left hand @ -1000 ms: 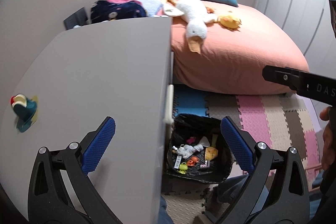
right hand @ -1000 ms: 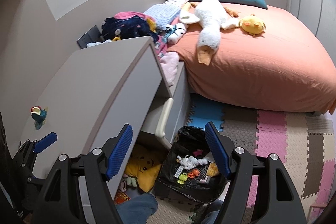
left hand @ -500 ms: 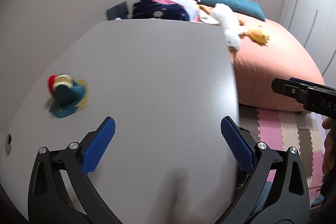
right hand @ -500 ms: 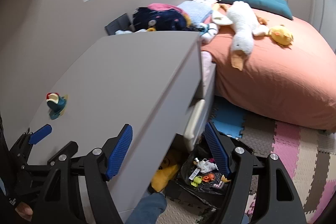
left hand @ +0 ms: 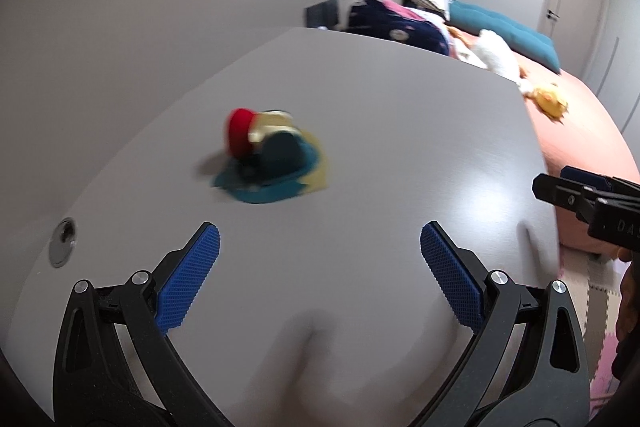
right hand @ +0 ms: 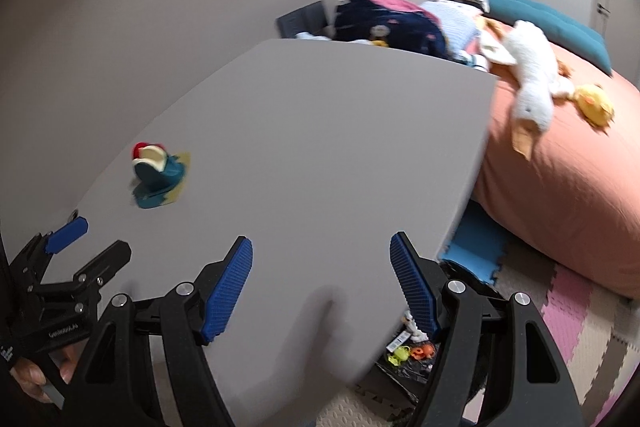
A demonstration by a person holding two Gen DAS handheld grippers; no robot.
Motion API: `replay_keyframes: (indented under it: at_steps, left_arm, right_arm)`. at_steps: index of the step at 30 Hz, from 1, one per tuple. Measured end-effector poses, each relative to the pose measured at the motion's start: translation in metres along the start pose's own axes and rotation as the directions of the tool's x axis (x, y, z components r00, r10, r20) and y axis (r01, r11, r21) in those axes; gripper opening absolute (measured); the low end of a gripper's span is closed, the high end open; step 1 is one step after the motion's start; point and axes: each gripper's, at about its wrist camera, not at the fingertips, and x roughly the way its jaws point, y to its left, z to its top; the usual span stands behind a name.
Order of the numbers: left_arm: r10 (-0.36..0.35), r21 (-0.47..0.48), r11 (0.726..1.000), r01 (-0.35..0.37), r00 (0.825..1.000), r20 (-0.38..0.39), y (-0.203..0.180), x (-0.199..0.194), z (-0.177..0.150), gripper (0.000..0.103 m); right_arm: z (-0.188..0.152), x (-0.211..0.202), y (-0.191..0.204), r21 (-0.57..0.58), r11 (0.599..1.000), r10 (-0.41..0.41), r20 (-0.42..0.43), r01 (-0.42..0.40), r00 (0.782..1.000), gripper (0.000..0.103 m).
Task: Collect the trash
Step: 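Move both tools back over the table toward the red-teal toy, then grasp the teal-yellow base with the right tool, pulling it off the red heart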
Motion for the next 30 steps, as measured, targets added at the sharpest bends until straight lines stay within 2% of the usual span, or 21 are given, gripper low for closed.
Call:
replay_keyframes:
  at_steps: [13,20,30]
  left_arm:
    - [0.074,-0.097,0.993,-0.075,0.997,-0.012,0.080,0.014,0.005,0.097]
    - [0.085,-0.129,0.988,-0.088,0.996,-0.031,0.111,0.025,0.010,0.097]
    - [0.100,-0.161,0.981,-0.107,0.994,-0.052,0.142,0.036,0.012,0.097]
  right_arm:
    - [0.020,0.051,0.082,-0.148,0.986,0.072,-0.058,-0.080,0.996,0.072]
    - [0.032,0.082,0.125,-0.209,0.969,0.117,-0.094,-0.135,0.989,0.072]
    - [0.045,0.119,0.159,-0.264,0.947,0.156,-0.129,-0.185,0.979,0.072]
